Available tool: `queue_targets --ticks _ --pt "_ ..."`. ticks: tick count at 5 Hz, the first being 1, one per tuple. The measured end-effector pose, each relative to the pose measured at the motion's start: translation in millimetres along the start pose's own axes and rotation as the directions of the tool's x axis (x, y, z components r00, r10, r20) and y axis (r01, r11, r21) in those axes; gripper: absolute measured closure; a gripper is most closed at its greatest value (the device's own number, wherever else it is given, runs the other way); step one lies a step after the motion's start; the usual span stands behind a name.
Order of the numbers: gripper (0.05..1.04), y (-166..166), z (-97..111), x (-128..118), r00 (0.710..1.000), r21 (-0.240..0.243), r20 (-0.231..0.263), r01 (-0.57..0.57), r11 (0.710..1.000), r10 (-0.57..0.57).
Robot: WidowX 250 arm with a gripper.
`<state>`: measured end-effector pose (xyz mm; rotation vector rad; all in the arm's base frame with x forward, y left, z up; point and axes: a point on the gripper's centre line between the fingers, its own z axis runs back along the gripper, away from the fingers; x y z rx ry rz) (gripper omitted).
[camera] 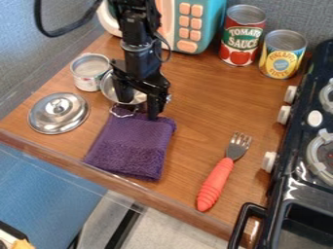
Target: Move the towel to the upper
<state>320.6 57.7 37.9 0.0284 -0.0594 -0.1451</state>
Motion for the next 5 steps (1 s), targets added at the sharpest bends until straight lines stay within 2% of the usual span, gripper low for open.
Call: queue_targets --ticks 2,3,5 --pt "0.083 -7.0 9.2 -22.3 0.997 0.025 0.066 0.034 0.999 -0.035" --pt "0.083 -12.1 9.5 -31.9 0.996 0.035 0.067 0.053 0.998 -0.055" --pt "0.083 -31.2 13.8 -44.3 0.987 0.065 0.104 0.114 0.991 -0.120"
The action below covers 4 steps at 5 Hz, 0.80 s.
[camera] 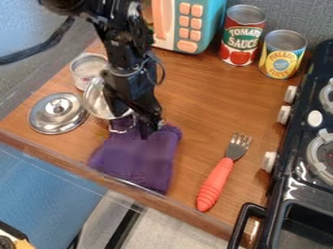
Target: Move the towel to the upper
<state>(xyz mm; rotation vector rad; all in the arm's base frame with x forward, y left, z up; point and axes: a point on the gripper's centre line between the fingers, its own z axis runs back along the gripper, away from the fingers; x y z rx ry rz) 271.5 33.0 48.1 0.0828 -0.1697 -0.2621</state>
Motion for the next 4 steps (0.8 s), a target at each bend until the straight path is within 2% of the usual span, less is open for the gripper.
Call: queue_targets --ticks 1,3,4 --pt "0.083 -0.8 0.7 2.7 0.999 -0.003 -0.004 -0.041 0.999 0.041" --pt "0.083 40.3 -11.8 48.9 0.981 -0.002 -0.026 -0.192 0.981 0.192" --pt "0.083 49.8 -11.0 62.3 0.980 0.003 -0.021 -0.198 0.980 0.198"
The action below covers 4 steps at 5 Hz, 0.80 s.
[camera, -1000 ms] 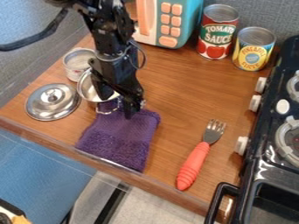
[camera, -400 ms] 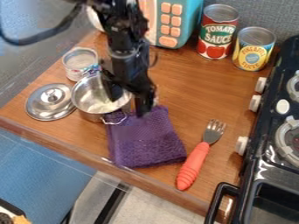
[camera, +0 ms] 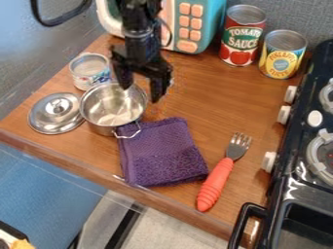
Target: Move the towel to the upper
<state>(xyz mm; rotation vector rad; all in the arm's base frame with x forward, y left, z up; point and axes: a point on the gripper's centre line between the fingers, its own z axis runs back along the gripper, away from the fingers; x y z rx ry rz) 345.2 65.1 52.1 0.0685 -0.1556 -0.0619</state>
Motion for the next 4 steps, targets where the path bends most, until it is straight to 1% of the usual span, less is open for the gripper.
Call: queue_targets --ticks 1,2,3,4 --pt "0.083 -4.5 3.1 -1.5 1.000 -0.015 -0.006 0.024 1.000 -0.024" --pt "0.083 -21.7 30.5 -10.0 0.995 -0.018 0.057 0.085 0.996 -0.084" --pt "0.083 -34.8 38.0 -27.8 0.991 -0.025 0.060 0.124 0.992 -0.122" --pt "0.083 -47.0 27.1 -46.3 0.988 -0.043 0.015 0.154 0.987 -0.153"
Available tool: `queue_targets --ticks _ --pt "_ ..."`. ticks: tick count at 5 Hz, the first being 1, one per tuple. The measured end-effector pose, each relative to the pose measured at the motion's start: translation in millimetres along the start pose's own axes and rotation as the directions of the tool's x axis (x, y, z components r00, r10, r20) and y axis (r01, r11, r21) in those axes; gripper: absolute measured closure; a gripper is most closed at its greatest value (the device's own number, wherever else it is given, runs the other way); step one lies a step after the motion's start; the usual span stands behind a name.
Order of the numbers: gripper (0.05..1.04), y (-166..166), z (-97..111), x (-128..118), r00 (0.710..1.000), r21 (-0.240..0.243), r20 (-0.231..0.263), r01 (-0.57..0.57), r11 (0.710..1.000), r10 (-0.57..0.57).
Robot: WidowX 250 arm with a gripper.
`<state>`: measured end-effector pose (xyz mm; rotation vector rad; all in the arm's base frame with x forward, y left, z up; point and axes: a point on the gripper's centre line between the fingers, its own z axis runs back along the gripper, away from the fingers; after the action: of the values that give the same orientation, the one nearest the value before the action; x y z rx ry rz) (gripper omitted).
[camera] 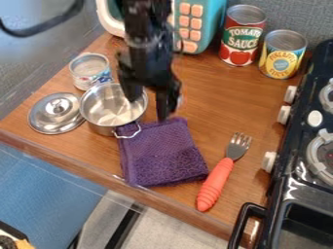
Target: Move the towel to the upper
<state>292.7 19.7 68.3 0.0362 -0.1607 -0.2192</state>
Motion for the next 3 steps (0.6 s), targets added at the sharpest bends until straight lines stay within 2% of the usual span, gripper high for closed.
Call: queue_targets --ticks 1,2,3 --pt "0.083 -7.5 -14.4 -14.5 0.998 -0.017 -0.063 0.000 1.000 -0.002" --pt "0.083 -23.4 -25.0 -25.5 0.993 -0.024 -0.103 0.052 0.998 -0.054" --pt "0.083 -39.7 -30.3 -32.0 0.987 -0.035 -0.116 0.106 0.994 -0.109"
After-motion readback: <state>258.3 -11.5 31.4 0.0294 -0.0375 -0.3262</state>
